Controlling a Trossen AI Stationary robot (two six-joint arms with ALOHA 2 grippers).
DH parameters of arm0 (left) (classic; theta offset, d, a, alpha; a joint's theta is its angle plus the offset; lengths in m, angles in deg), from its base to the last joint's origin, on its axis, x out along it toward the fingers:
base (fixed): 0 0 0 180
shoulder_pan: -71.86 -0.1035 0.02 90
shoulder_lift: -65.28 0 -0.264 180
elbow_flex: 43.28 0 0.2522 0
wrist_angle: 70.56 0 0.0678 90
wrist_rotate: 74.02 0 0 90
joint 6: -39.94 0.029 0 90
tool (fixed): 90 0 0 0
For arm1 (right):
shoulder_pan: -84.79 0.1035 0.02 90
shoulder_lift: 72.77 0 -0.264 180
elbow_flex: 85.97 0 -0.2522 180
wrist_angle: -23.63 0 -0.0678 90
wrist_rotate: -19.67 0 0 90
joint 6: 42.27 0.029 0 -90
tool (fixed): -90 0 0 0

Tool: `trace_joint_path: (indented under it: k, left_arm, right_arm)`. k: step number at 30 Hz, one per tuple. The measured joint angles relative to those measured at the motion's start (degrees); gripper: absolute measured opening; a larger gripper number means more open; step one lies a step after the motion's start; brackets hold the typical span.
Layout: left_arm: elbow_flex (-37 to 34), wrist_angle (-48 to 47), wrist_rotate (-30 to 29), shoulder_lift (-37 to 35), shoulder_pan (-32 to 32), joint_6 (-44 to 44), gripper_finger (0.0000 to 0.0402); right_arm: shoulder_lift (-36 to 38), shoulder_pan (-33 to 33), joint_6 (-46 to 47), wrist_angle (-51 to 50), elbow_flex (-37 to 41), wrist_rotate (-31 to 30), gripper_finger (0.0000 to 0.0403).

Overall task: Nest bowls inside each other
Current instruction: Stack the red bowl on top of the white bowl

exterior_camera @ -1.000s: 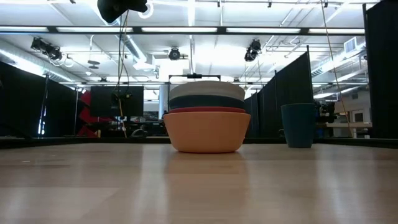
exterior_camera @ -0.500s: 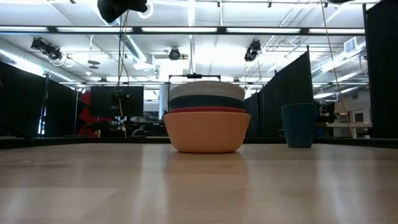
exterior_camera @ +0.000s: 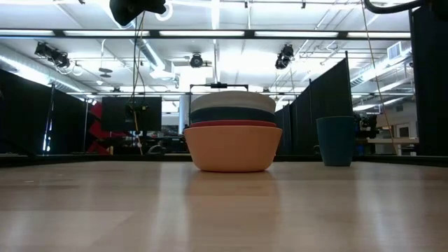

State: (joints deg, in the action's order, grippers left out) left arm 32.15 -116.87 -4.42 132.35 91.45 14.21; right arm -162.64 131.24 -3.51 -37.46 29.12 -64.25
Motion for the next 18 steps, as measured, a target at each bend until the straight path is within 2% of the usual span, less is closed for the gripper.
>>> trace_joint_path:
  k: [6,9,18]
  left_arm:
    - [0.00,0.00,0.00,0.00,0.00,-0.02,0.0058]
    - [0.00,0.00,0.00,0.00,0.00,-0.02,0.0058]
    - [0.00,0.00,0.00,0.00,0.00,-0.02,0.0058]
  right_arm:
    - [1.00,-1.33,-1.17,-0.84,0.00,0.21,0.0000]
    - [3.37,-3.06,-1.70,-3.36,-0.04,-1.59,0.0000]
    - [13.17,-17.80,-11.59,-3.92,-6.23,-11.42,0.0000]
